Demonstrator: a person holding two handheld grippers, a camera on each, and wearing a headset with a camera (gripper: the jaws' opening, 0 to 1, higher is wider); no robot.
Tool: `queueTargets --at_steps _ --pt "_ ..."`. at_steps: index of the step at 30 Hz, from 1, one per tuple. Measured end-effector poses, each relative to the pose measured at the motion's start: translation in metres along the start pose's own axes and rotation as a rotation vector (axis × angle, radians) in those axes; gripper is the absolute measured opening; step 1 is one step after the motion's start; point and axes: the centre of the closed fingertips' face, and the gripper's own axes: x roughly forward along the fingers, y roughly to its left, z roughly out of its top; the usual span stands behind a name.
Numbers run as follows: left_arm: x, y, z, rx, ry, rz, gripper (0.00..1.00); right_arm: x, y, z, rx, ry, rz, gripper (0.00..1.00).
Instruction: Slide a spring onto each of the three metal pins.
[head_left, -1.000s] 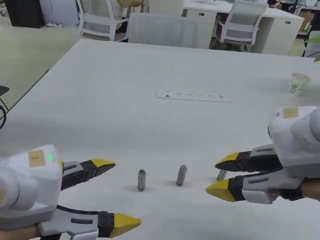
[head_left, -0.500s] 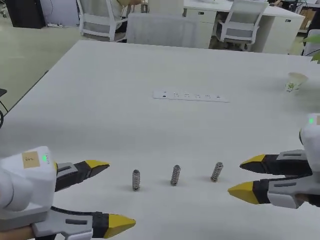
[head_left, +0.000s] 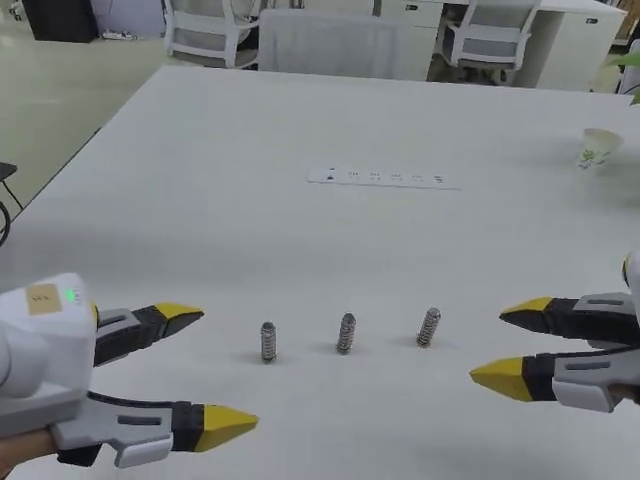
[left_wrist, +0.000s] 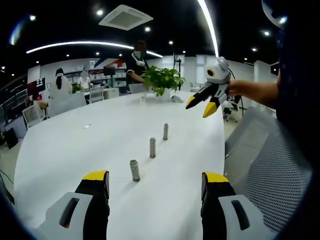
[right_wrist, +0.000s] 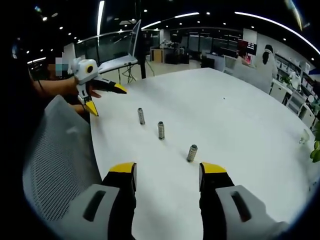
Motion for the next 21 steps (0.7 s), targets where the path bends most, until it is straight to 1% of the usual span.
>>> queueTargets --at_steps 4,10,17,21 --pt "0.002 0.001 0.000 -0.006 -0.005 0.016 0.72 0.001 -0.004 0.000 -0.011 -0.024 0.004 0.52" --pt "0.005 0.000 -0.005 -0.009 0.000 0.035 0.72 0.002 -0.011 -0.004 -0.017 -0.042 0.004 0.56" --pt "0.011 0.000 -0.007 -0.020 0.003 0.058 0.72 0.002 -0.018 -0.011 -0.034 -0.040 0.015 0.59" --pt "0.012 0.001 -0.008 -0.019 0.007 0.067 0.72 0.004 -0.023 -0.012 -0.038 -0.046 0.017 0.60"
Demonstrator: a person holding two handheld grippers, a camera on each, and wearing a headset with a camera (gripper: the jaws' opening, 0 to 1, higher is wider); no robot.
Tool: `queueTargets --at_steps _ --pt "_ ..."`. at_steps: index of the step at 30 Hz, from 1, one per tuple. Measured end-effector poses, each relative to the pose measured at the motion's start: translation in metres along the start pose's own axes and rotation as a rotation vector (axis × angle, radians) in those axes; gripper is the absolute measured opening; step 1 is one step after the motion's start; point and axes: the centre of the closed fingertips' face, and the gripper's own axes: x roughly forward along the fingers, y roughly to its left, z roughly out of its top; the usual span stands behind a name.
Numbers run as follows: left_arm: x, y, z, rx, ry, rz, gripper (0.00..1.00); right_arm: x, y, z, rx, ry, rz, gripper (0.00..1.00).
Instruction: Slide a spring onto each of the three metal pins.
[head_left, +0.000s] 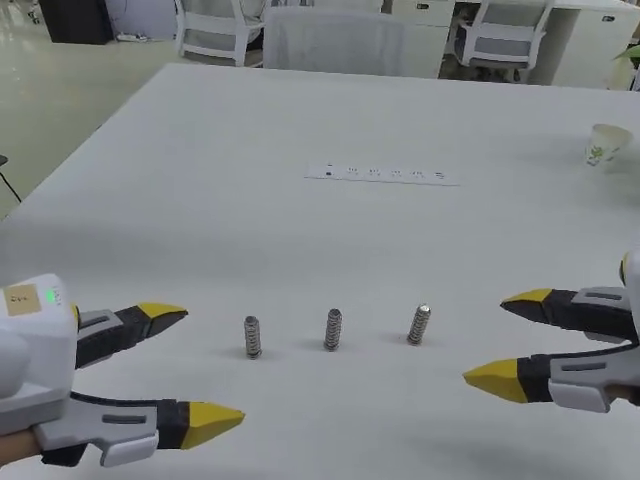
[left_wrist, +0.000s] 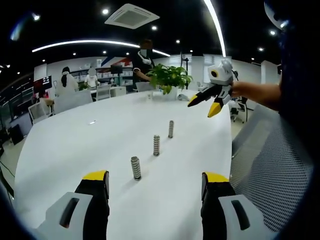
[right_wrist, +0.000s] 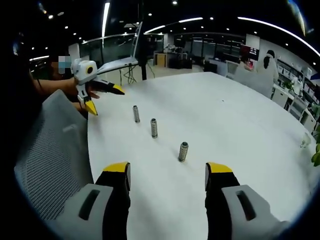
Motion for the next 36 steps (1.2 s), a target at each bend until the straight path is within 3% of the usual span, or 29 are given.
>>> queueTargets --at_steps 17,36 --pt "0.002 0.004 -0.008 -0.019 0.019 0.020 0.72 0.012 -0.004 -0.004 -0.004 -0.003 0.020 0.62" --pt "0.004 0.005 -0.007 -0.018 0.018 0.025 0.72 0.014 -0.005 -0.003 -0.018 -0.003 0.022 0.63"
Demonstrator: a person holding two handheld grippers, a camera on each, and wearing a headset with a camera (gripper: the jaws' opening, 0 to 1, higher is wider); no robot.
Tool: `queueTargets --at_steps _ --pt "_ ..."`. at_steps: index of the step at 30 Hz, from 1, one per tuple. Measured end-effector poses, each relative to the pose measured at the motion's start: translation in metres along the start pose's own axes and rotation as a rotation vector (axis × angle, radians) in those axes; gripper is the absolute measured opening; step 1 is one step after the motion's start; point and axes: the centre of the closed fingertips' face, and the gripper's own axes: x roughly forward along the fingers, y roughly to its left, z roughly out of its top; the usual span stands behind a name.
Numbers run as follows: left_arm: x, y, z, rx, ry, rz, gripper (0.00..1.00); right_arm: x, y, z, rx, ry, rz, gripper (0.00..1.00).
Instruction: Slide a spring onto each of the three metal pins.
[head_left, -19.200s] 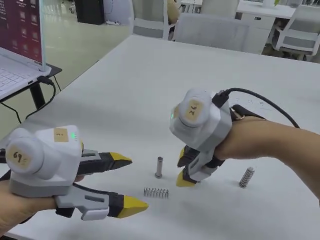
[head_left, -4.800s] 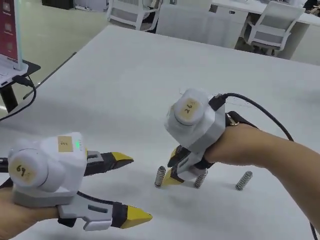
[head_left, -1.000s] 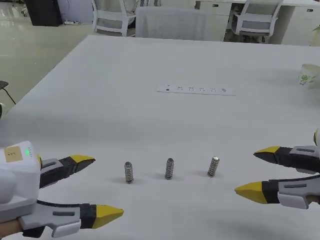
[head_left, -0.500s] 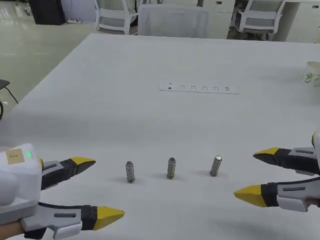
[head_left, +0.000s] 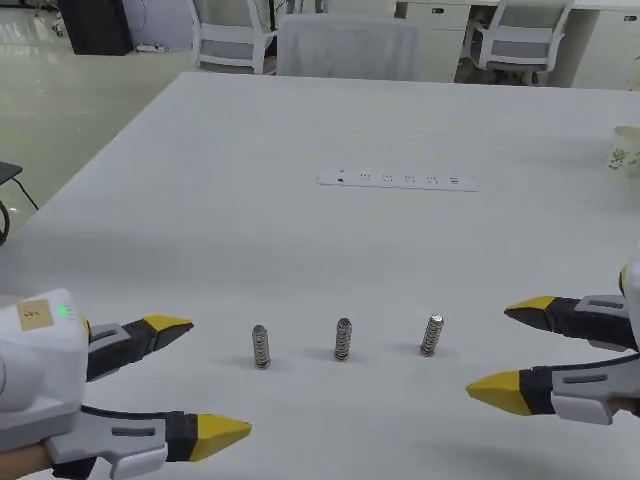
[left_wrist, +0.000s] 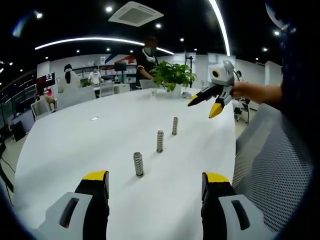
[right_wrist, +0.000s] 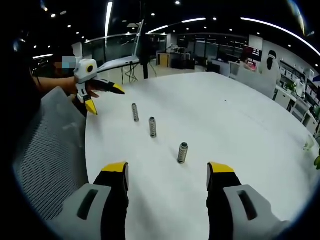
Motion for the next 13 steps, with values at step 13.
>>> queueTargets --at_steps 13 --pt "-0.0016 -0.0016 0.0001 0.003 0.002 -0.006 0.72 0.0016 0.0030 0.0002 0.007 -0.003 -0.001 0.63"
